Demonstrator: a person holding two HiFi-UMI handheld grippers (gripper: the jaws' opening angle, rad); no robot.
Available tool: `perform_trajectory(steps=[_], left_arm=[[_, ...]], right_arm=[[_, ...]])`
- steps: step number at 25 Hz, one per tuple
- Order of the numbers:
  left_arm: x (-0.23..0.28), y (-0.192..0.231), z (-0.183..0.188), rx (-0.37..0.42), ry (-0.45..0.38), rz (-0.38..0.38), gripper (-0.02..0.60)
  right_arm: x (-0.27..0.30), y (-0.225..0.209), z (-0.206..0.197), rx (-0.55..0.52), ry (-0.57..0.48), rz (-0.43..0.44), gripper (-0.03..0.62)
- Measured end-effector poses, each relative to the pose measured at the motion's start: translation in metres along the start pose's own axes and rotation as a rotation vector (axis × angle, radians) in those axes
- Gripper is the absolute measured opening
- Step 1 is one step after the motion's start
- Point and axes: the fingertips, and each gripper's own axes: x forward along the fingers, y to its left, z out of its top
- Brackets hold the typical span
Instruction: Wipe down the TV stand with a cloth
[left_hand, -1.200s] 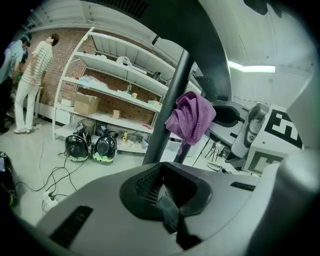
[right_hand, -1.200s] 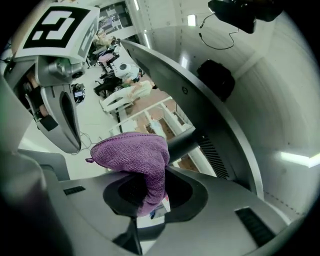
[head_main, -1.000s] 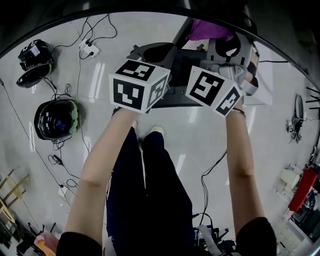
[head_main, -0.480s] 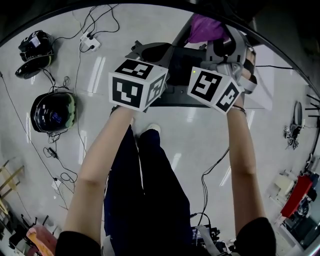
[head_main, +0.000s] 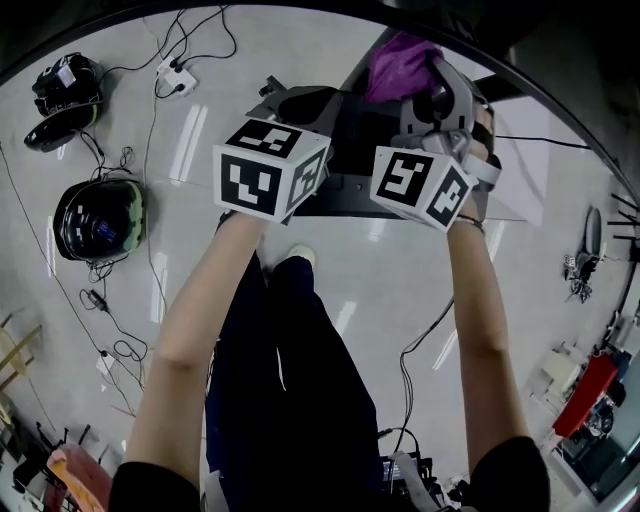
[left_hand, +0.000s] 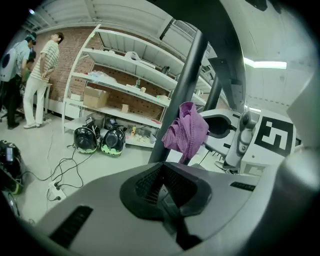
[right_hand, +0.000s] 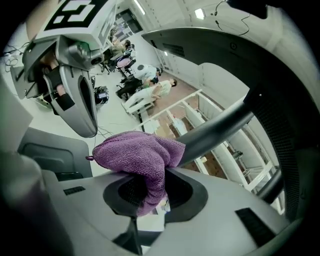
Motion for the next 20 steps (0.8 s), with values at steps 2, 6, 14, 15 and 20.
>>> perform_trajectory(steps=[2,6,14,15,20], left_arm=[[0.003,0.003,-0.005,-0.006,0.006,0.006,0.006],[0.008,0.006,-0.014,-0.019,0.020,0.011,0.006],[0.020,0.010,-0.023,-0.025,0.042,0.019,0.006],[0.021,0.011,-0.024,-0.026,0.045,0.020,0.006],[0.024,0.013,-0.031,-0.030,0.059,0.025,0.006]], right_arm=[[0.003,0.010,-0.005,0.006,0.006,0.039,0.098],[0.010,0.030,-0.017,0.010,0.004,0.126,0.098],[0.026,0.060,-0.037,0.108,0.030,0.434,0.098],[0.027,0.062,-0.038,0.107,0.030,0.464,0.098],[0.031,0.077,-0.048,0.067,0.068,0.616,0.098]])
